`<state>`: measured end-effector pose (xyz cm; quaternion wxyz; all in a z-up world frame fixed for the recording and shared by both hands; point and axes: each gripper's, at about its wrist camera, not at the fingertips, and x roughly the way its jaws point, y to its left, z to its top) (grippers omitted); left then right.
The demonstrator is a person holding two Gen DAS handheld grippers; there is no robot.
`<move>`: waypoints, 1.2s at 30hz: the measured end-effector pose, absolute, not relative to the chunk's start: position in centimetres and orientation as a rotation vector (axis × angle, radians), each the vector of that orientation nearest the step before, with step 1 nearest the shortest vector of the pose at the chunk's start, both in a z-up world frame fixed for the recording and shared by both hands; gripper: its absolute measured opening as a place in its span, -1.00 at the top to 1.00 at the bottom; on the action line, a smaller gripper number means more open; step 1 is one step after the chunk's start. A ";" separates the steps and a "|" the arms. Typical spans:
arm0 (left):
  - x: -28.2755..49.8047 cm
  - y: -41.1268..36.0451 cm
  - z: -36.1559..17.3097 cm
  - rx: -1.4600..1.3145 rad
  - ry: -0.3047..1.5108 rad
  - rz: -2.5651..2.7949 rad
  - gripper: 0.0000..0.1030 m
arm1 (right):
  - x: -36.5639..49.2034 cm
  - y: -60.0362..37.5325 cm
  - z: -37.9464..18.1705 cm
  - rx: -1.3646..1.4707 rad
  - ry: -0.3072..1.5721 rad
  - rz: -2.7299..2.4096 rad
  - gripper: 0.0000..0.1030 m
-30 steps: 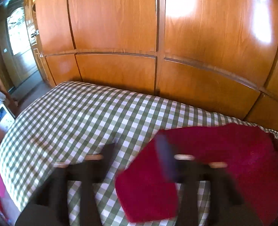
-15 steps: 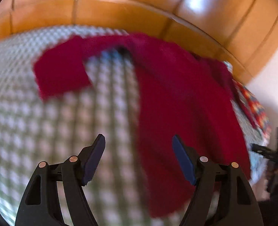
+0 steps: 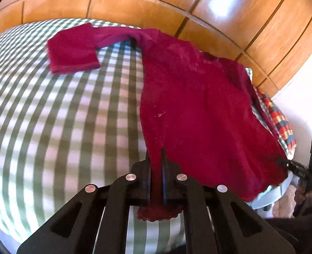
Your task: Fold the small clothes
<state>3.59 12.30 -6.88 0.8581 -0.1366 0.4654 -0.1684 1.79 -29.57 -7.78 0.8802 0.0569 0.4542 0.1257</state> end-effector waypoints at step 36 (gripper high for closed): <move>16.5 15.3 -9.1 0.355 0.852 0.180 -0.09 | 9.8 -17.9 -13.2 -0.025 0.861 0.275 -0.80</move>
